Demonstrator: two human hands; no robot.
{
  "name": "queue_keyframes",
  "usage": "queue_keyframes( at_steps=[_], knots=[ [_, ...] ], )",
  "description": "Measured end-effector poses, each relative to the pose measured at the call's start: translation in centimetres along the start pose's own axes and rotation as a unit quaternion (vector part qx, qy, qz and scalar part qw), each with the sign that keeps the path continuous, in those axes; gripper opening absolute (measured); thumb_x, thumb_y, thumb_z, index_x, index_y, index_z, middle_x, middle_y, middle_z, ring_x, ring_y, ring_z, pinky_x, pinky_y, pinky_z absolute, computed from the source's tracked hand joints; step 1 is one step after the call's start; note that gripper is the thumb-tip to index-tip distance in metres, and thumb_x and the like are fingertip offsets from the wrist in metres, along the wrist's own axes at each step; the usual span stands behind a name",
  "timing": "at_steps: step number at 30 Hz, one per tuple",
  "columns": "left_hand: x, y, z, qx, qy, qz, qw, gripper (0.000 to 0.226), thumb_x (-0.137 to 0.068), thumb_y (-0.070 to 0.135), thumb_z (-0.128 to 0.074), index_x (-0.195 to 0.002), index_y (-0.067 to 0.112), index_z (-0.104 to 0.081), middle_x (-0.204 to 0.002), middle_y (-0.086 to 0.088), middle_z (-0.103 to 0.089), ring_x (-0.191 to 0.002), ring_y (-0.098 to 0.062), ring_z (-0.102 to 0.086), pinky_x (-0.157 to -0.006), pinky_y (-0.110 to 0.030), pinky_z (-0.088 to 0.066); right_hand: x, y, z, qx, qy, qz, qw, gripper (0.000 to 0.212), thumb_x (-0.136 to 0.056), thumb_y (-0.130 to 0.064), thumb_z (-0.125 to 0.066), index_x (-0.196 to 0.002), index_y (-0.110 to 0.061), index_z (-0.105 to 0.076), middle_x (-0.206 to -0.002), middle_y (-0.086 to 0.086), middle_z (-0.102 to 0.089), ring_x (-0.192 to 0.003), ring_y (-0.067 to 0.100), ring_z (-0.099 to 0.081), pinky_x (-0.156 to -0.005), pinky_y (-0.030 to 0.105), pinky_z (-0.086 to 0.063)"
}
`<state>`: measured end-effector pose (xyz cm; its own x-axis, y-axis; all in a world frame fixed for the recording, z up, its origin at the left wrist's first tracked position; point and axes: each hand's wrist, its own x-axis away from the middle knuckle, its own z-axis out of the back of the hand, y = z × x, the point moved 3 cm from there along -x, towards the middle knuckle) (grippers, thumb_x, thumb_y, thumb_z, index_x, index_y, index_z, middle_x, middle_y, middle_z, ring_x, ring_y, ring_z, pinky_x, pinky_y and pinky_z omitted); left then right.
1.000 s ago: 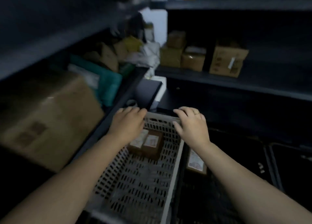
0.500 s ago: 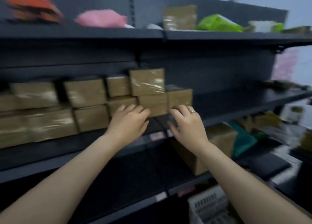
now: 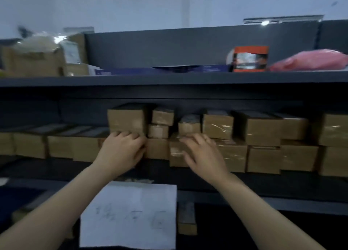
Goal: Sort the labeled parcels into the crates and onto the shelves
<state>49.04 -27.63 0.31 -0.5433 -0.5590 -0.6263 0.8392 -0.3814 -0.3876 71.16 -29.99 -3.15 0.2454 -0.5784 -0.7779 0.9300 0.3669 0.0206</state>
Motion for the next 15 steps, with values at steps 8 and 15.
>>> queue_keyframes(
  at_steps=[8, 15],
  knots=[
    [3.0, -10.4, -2.8, -0.032, 0.033, 0.056, 0.997, 0.028, -0.072, 0.033, -0.044, -0.081, 0.018, -0.066, -0.072, 0.0, -0.065, -0.065, -0.026, -0.063, -0.056, -0.031, -0.045, -8.6, -7.4, -6.7, -0.012, -0.059, 0.056, 0.997, 0.039, -0.087, -0.033, -0.048, -0.119, -0.018, -0.064, -0.118, 0.004, -0.061, -0.106, 0.028, -0.057, -0.083, 0.044, -0.05],
    [1.6, -15.4, -7.3, -0.061, 0.051, 0.067, 0.995, 0.024, -0.073, 0.033, -0.057, -0.09, 0.019, -0.066, -0.076, 0.0, -0.064, -0.067, -0.026, -0.063, -0.054, -0.031, -0.045, -14.6, -7.9, -10.7, -0.002, -0.018, 0.052, 0.998, 0.041, -0.088, -0.028, -0.061, -0.127, -0.016, -0.059, -0.126, 0.008, -0.056, -0.112, 0.031, -0.053, -0.088, 0.045, -0.048]
  ],
)
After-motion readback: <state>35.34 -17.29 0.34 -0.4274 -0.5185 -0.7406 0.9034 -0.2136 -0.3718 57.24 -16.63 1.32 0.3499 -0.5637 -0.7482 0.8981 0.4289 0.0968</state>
